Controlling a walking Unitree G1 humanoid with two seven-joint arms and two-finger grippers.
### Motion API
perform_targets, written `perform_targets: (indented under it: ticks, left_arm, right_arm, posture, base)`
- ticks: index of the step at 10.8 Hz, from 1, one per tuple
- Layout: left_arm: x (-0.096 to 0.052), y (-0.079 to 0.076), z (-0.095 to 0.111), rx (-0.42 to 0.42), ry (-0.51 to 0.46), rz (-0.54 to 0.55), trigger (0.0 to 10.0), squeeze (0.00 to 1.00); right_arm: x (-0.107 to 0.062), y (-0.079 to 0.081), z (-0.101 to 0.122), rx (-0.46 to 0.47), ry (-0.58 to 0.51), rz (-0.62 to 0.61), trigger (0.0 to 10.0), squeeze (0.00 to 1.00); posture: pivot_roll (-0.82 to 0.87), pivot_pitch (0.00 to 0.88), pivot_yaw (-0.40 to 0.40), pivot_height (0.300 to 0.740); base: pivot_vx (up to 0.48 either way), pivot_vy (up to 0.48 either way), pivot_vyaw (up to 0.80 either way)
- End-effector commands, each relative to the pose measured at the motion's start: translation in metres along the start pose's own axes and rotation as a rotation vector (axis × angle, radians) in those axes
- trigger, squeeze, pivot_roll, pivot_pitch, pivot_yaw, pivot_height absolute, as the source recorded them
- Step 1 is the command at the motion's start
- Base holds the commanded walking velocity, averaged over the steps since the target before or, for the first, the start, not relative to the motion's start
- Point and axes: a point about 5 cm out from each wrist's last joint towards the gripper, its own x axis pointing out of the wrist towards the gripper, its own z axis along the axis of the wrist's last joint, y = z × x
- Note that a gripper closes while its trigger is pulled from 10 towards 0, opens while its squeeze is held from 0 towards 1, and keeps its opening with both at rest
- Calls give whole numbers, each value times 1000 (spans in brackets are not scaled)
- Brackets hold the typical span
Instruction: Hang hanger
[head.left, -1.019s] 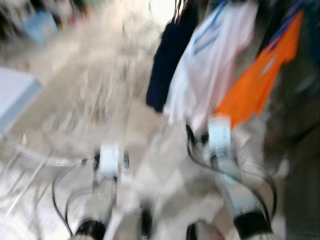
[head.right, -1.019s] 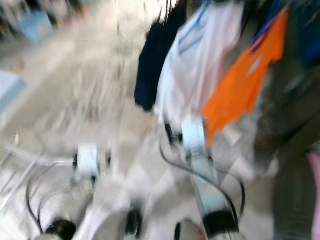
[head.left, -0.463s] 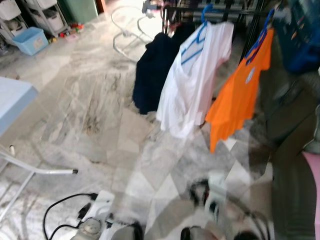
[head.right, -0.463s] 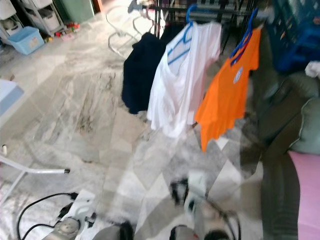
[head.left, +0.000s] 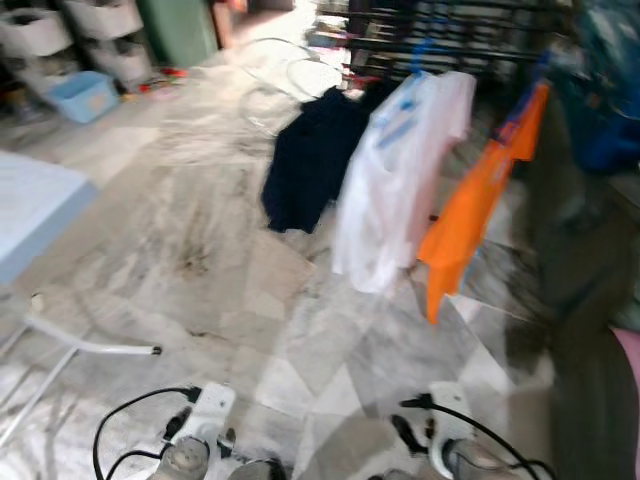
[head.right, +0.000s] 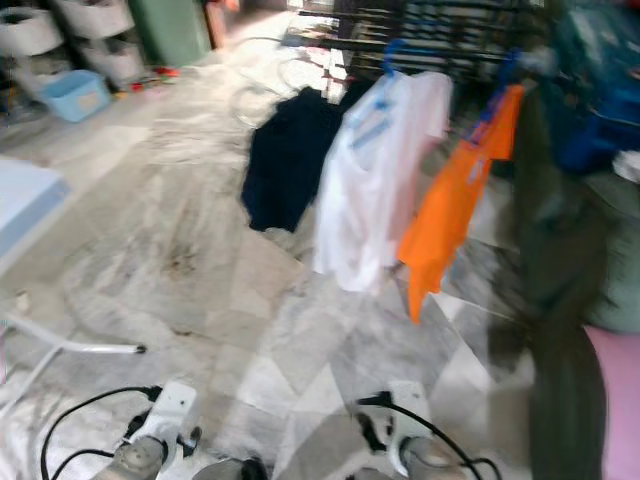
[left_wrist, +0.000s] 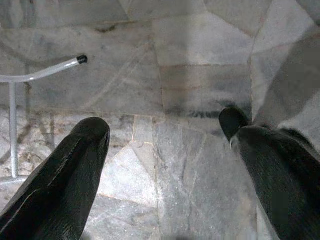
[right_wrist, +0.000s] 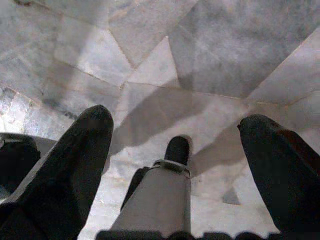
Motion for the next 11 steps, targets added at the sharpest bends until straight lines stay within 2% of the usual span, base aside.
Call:
perform_targets:
  ticks: [1,4,7,11]
  left_arm:
    - [-2,2,-12,22,40,0,10000,0]
    - [-3,-1,-17,70,61,-21,10000,0]
    - [-3,2,-17,91,71,-13,10000,0]
    - [-4,-5,-20,68,70,-26,10000,0]
  right_arm:
    - [-2,5,-17,8,57,-1,10000,0]
    - [-6,3,-31,2,89,-9,10000,0]
    - [-8,-5,-33,8,91,-36,10000,0]
    - [-8,-6,-32,-33,93,-34,10000,0]
  posture:
    - [-159,104,58,740]
    - [-180,97,73,740]
    - [-189,98,79,740]
    - [-181,106,67,740]
  base:
    - [0,480,0]
    - [0,480,-335]
    - [0,480,0]
    - [0,0,0]
